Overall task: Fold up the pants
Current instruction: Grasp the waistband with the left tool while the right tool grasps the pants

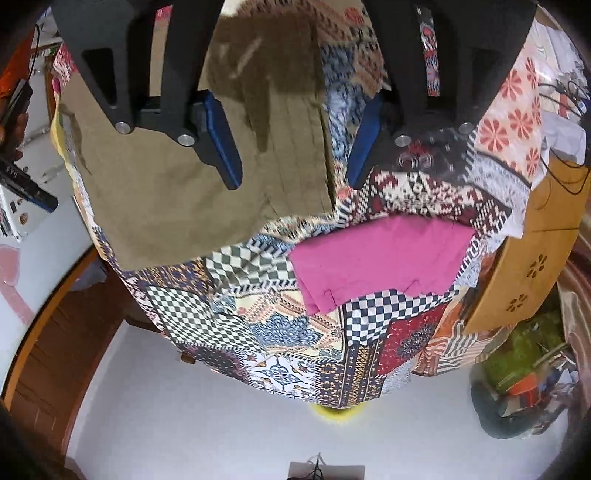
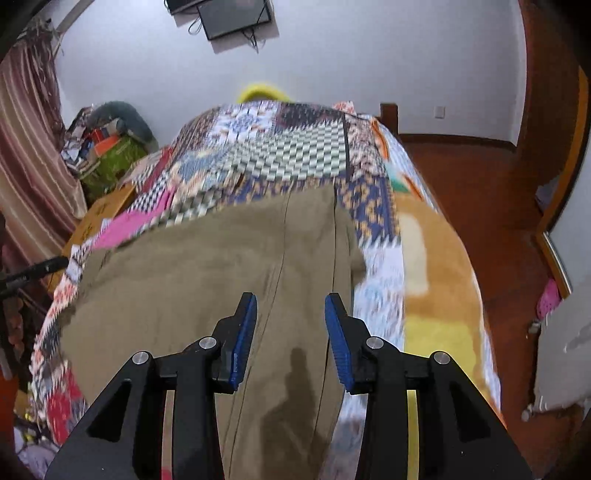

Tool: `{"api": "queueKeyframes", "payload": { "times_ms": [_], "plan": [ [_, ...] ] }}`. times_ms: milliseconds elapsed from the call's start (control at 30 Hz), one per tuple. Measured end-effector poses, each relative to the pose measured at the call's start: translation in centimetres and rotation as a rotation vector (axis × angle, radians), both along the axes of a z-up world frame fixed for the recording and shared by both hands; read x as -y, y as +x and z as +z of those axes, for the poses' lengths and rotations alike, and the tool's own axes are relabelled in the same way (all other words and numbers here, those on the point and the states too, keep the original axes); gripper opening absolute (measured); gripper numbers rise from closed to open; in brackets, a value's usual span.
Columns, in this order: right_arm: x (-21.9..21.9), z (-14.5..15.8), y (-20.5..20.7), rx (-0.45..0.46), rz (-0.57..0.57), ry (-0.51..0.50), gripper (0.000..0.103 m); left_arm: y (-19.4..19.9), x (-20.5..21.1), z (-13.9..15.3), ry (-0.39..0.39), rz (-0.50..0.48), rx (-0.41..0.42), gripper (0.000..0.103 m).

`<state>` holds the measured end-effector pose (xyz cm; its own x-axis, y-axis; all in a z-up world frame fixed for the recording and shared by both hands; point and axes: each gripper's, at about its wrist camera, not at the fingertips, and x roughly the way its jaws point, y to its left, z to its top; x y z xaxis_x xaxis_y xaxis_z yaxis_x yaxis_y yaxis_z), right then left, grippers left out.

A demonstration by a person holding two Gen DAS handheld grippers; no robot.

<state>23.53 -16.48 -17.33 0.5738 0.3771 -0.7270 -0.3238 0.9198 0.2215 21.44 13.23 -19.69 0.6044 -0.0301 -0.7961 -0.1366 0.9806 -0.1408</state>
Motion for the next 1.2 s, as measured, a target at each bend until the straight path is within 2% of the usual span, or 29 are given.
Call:
{"api": "queueKeyframes", "payload": {
  "times_ms": [67,167,200,300,400,467,767,900,967,1033,1100,1200],
  "plan": [
    [-0.3,0.0,1.2,0.011,0.002,-0.016,0.038,1.0,-0.2,-0.4,-0.005,0.005,-0.008,0.066],
    [-0.9,-0.4,3.3,0.044,0.002,-0.060,0.050,2.5,-0.3,-1.3,-0.010,0.000,-0.030,0.066],
    [-1.0,-0.5,3.7,0.053,0.004,-0.068,0.051,3.0,-0.3,-1.6,-0.009,-0.002,-0.040,0.066],
    [-1.1,-1.4,5.6,0.044,0.007,-0.078,0.051,4.5,-0.1,-3.0,-0.009,-0.010,-0.079,0.066],
    [-0.7,-2.6,7.8,0.005,0.005,-0.044,0.051,5.4,-0.4,-4.1,-0.033,-0.011,-0.101,0.066],
    [-0.7,-3.2,9.1,-0.014,0.014,-0.040,0.051,5.8,-0.7,-4.7,-0.054,-0.005,-0.106,0.066],
    [-1.9,-5.8,14.4,-0.072,0.065,-0.052,0.051,6.9,-0.9,-5.8,-0.042,0.000,-0.118,0.066],
    [-2.5,-6.9,15.4,-0.092,0.087,-0.050,0.051,7.0,-0.9,-6.2,-0.039,-0.001,-0.117,0.065],
    [-2.6,-7.1,15.5,-0.096,0.094,-0.043,0.051,7.0,-1.1,-6.1,-0.037,0.013,-0.104,0.058],
    [-2.6,-7.0,15.5,-0.089,0.098,-0.040,0.046,6.9,-1.5,-6.1,-0.056,0.027,-0.099,0.056],
    [-2.9,-7.0,15.5,-0.079,0.111,-0.059,0.025,6.7,-1.8,-6.1,-0.070,0.031,-0.093,0.056],
    [-3.2,-6.8,15.0,-0.034,0.125,-0.118,0.010,6.5,-1.3,-5.7,-0.037,0.021,-0.081,0.055]
  ]
}}
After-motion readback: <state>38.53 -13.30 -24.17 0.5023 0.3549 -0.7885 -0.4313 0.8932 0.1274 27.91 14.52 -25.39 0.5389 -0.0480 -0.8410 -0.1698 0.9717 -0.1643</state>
